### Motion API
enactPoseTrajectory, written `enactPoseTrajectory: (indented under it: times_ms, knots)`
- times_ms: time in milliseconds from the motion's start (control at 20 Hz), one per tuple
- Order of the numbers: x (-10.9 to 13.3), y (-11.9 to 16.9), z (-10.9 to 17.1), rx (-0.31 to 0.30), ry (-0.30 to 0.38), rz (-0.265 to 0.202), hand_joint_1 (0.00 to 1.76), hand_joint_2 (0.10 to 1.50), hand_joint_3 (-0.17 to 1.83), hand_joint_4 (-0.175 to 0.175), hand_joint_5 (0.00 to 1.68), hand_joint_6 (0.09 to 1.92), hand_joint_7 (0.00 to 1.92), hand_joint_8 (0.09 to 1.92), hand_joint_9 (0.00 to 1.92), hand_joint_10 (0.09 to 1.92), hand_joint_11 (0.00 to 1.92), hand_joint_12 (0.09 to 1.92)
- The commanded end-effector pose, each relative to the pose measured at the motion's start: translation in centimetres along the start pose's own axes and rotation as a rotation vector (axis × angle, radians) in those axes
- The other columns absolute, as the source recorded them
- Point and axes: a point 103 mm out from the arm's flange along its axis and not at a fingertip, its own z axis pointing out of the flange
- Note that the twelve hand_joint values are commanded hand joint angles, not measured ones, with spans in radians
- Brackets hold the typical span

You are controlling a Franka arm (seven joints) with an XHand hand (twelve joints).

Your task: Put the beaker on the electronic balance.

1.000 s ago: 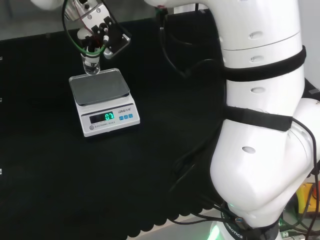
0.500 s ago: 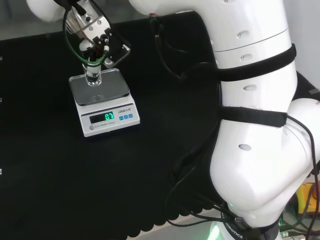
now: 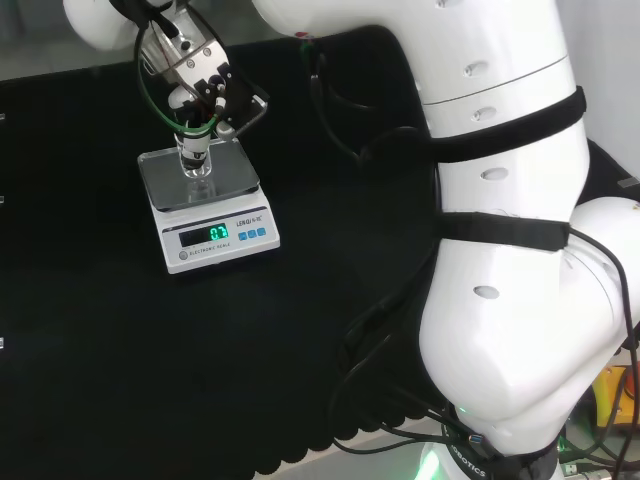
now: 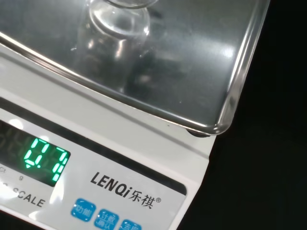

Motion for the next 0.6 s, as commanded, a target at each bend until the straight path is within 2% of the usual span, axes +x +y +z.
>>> enactPoseTrajectory:
  times_ms: [50,400,500,600]
  knots:
    - [0.00,0.67,0.93,0.031,-0.007,-0.001,0.80,1.17,-0.17,-0.142,0.72,0.58,0.86,0.59,0.94,0.52,0.65,1.22]
    - [0.53,0.82,1.47,0.052,-0.022,0.003,0.79,1.17,-0.17,-0.143,0.68,0.58,0.82,0.60,0.92,0.52,0.63,1.23]
    - [0.56,0.69,1.44,0.061,-0.028,0.006,0.79,1.17,-0.17,-0.144,0.63,0.56,0.78,0.62,0.88,0.54,0.61,1.24]
    - [0.52,0.43,1.21,0.068,-0.037,0.010,0.77,1.16,-0.17,-0.144,0.51,0.47,0.68,0.68,0.81,0.60,0.57,1.26]
